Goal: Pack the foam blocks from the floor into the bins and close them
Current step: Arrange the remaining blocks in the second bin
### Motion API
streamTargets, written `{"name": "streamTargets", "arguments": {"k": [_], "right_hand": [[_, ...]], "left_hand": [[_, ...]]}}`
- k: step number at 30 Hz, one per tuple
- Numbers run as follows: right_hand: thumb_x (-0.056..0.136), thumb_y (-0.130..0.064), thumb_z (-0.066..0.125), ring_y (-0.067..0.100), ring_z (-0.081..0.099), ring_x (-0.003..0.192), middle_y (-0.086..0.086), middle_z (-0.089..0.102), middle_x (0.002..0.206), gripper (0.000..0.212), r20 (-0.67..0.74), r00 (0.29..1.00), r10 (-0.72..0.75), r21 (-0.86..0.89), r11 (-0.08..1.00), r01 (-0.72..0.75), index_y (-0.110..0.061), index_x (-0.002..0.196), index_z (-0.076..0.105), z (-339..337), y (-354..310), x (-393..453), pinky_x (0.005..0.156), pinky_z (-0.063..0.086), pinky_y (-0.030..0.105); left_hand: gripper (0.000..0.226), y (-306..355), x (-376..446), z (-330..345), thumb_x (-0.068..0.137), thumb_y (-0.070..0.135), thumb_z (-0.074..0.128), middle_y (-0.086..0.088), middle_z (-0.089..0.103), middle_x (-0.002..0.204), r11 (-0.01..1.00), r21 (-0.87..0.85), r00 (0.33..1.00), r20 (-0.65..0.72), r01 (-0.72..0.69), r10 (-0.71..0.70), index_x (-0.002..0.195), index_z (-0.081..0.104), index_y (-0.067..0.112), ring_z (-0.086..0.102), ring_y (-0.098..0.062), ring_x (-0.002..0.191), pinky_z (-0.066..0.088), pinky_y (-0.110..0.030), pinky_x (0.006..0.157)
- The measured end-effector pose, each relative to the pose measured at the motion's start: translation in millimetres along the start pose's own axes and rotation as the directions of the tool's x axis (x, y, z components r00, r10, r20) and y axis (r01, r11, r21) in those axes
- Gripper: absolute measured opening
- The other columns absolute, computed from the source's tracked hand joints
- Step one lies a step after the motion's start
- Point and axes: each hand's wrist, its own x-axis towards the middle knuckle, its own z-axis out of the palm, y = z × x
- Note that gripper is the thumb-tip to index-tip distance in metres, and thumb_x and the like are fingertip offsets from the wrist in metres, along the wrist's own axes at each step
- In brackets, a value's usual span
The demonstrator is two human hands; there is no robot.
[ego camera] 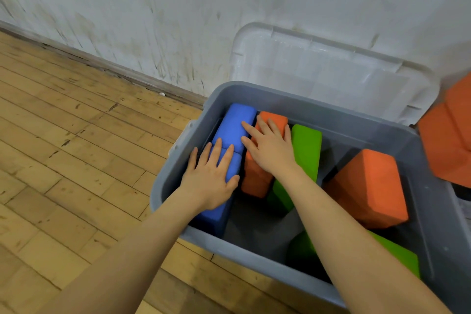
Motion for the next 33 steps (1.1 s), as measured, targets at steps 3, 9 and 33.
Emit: {"name": "streamTargets", "arguments": {"k": [3,9,33], "right_hand": [[0.099,-0.048,0.028,0.021,0.011,0.145,-0.001,0.016,0.158,0.049,-0.03,0.999,-0.014,0.01,1.0,0.014,-0.038,0.146,0.025,-4,-3,-6,0.116,-0.001,0.046],[0.097,-0.04,0.043,0.026,0.034,0.135,0.004,0.037,0.149,0.046,-0.186,0.974,0.126,0.162,0.982,-0.096,-0.026,0.14,0.042,-22,28,-54,0.109,0.022,0.038],[0.093,-0.043,0.05,0.045,0.035,0.128,0.008,0.001,0.157,0.059,0.029,0.926,0.375,0.161,0.913,-0.375,-0.039,0.146,0.023,-30,172,-174,0.102,0.036,0.052]], "left_hand": [[0.067,-1,0,0,0.096,0.056,0.016,-0.006,-0.019,0.156,1.0,0.004,1.0,-0.014,-0.008,0.008,0.148,-0.015,0.027,-0.009,-0.026,0.144,-0.009,-0.045,0.114],[0.061,25,-1,-8,0.094,0.051,0.018,-0.011,0.017,0.156,0.995,0.033,0.967,-0.235,-0.09,0.096,0.149,0.023,0.022,0.02,-0.037,0.141,0.014,-0.055,0.111],[0.085,175,-7,0,0.079,0.063,0.058,0.009,0.03,0.147,0.646,-0.05,0.644,0.051,-0.761,0.763,0.146,0.01,0.044,0.039,-0.017,0.126,0.029,-0.034,0.095]]}}
